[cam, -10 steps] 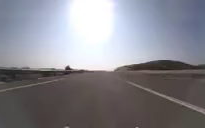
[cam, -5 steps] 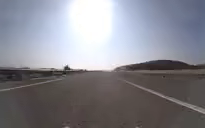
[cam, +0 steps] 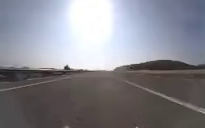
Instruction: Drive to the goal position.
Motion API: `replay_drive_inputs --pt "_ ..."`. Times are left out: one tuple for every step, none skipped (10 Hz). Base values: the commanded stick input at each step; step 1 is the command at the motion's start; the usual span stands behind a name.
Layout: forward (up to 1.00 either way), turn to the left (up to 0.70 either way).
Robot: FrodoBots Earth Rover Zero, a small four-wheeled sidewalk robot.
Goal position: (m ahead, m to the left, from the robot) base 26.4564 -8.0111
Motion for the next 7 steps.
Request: replay_drive_inputs --pt "1.00 0.00" --pt "1.00 0.00" --pt "1.00 0.00" --pt "1.00 0.00" --pt "1.00 0.00" --pt "1.00 0.00" --pt "1.00 0.00"
